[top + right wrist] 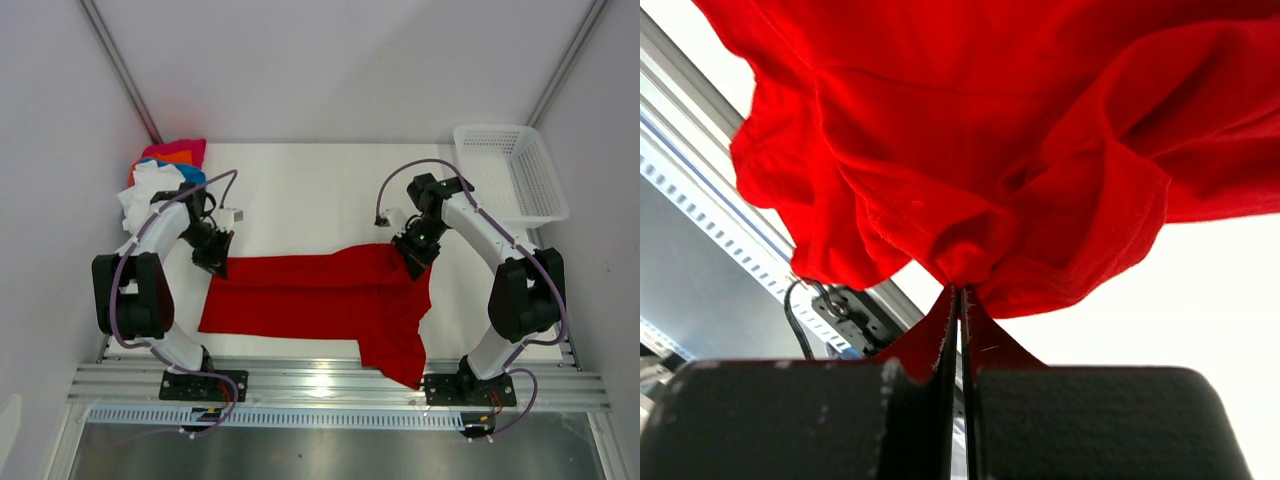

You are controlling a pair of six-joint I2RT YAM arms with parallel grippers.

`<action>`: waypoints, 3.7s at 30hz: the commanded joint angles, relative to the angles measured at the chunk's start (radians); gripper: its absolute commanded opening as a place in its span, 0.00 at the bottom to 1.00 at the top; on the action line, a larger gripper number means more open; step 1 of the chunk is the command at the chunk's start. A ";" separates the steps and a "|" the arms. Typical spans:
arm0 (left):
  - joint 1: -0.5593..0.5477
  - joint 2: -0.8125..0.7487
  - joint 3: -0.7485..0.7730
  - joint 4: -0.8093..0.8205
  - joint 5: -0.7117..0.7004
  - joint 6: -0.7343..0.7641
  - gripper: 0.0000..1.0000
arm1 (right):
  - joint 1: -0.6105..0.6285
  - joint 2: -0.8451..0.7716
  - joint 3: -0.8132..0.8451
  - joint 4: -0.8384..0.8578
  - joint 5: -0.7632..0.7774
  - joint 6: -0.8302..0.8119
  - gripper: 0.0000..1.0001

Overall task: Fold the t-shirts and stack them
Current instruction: Fold the tshirt

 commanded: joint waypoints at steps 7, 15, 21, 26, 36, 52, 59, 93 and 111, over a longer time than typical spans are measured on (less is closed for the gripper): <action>-0.002 -0.037 -0.097 0.095 -0.106 0.009 0.15 | 0.033 -0.049 -0.082 -0.021 0.101 -0.043 0.00; -0.002 -0.141 -0.151 0.200 -0.318 -0.002 0.82 | 0.038 -0.080 -0.096 -0.030 0.166 -0.057 0.95; -0.022 -0.266 -0.041 0.250 -0.241 -0.037 0.82 | -0.033 -0.078 0.062 0.012 0.080 -0.037 0.95; -0.184 -0.203 0.021 0.306 -0.318 -0.042 0.82 | -0.022 -0.011 0.127 0.144 0.091 0.014 0.94; -0.280 0.023 0.091 0.351 -0.480 -0.077 0.82 | 0.029 0.109 0.182 0.327 0.123 0.071 0.92; -0.183 0.036 -0.001 0.299 -0.563 -0.028 0.79 | -0.008 0.087 0.072 0.421 0.077 0.094 0.92; -0.184 0.082 0.041 0.271 -0.435 -0.063 0.77 | -0.016 0.123 0.016 0.511 0.155 0.095 0.92; -0.049 0.308 0.136 0.105 -0.136 -0.028 0.65 | -0.026 0.092 -0.026 0.571 0.224 0.097 0.91; -0.019 0.332 0.349 0.112 -0.178 -0.083 0.00 | -0.016 0.109 -0.031 0.562 0.163 0.106 0.91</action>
